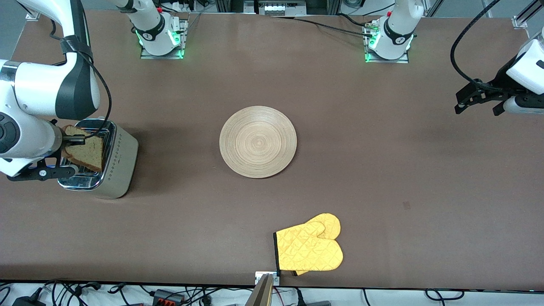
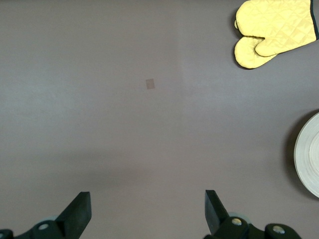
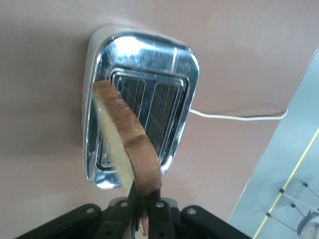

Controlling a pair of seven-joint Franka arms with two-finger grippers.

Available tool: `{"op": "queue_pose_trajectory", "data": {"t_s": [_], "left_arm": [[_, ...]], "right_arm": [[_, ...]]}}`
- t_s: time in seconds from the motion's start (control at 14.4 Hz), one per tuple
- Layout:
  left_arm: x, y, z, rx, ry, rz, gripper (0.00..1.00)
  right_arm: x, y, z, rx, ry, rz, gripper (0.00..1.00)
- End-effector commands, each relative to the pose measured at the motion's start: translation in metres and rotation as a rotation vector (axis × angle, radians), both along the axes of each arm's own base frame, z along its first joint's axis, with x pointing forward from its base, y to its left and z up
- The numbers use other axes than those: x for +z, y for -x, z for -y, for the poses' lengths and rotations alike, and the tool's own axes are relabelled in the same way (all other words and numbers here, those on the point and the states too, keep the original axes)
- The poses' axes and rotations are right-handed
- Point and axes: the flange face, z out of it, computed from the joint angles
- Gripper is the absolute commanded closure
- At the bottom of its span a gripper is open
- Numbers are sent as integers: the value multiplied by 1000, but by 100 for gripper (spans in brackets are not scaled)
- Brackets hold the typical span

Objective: Move plate and put bread in toaster
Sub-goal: 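Lower the bread into the toaster slot with the right gripper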

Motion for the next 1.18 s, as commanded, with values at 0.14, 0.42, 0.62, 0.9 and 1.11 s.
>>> {"op": "queue_pose_trajectory", "data": {"t_s": [0.14,0.42,0.62,0.9,1.11], "left_arm": [[21,0,3,3,-21,11,0],[24,1,3,1,-20,13,0],[24,1,3,7,-19,14,0],[25,3,8,-2,-20,5,0],[24,3,10,-5,-20,4,0]], "right_arm": [[-6,4,5,-76,-30,-22,100],[-24,3,24,-134,-83,-53,100],[-25,4,25,-173,-69,-47,100],[-27,8,34,-208,-87,-75,100],[-26,15,26,-218,-80,-115,100]]}}
